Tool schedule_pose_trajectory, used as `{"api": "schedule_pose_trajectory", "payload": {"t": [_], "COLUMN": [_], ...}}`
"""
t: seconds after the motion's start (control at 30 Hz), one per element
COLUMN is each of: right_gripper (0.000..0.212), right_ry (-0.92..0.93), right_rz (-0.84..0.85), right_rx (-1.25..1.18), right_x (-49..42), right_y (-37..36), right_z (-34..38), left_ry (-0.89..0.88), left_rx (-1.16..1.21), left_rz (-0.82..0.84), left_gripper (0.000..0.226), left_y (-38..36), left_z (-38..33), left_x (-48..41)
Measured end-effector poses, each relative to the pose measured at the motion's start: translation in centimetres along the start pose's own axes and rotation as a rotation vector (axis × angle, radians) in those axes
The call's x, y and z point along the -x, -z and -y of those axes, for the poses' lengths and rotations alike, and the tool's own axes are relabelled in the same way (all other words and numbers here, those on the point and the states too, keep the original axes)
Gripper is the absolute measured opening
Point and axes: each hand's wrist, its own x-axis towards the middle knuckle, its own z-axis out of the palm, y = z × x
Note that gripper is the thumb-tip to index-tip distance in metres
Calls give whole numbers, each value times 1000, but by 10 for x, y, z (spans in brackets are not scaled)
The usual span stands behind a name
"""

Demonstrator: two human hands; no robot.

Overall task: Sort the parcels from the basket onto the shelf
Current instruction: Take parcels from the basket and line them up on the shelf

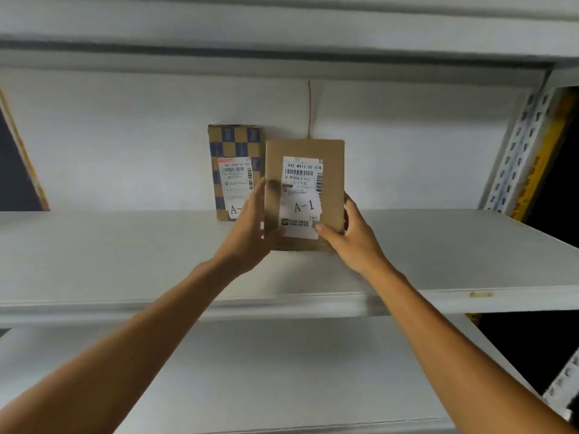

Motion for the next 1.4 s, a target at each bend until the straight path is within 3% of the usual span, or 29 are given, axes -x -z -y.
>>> {"api": "schedule_pose_trajectory", "payload": {"t": [0.2,0.3,0.4,0.47,0.6,0.87,1.07,1.2,1.3,1.4], "right_gripper": [74,73,72,67,62,43,46,44,42,42], "right_ry": [-31,-37,-57,-93,-122,-153,-98,-255,-397,-305], "right_rz": [8,10,1,-13,-67,-43,-21,-12,-13,4], "right_rx": [16,75,98,133,218,303,255,76,-361,-310], "right_x": [-50,-61,-82,-101,-127,-158,-162,-154,-139,-114], "right_y": [-13,-23,-33,-38,-48,-44,-43,-40,-24,3], "right_z": [-14,-28,-35,-37,-41,-68,-81,-72,-55,-41], "left_ry": [-71,-201,-189,-192,-404,-371,-327,-313,-261,-173], "left_rx": [-229,-438,-568,-678,-981,-1162,-1171,-1133,-992,-705], "left_rz": [24,54,100,67,88,257,259,303,334,298], "left_gripper": [82,95,103,100,90,81,79,74,65,57], "left_y": [-3,-2,-4,-5,-6,-24,-33,-27,-25,-31], "left_z": [30,46,56,64,76,107,110,98,80,59], "left_x": [-45,-49,-58,-71,-98,-115,-117,-113,-111,-107]}}
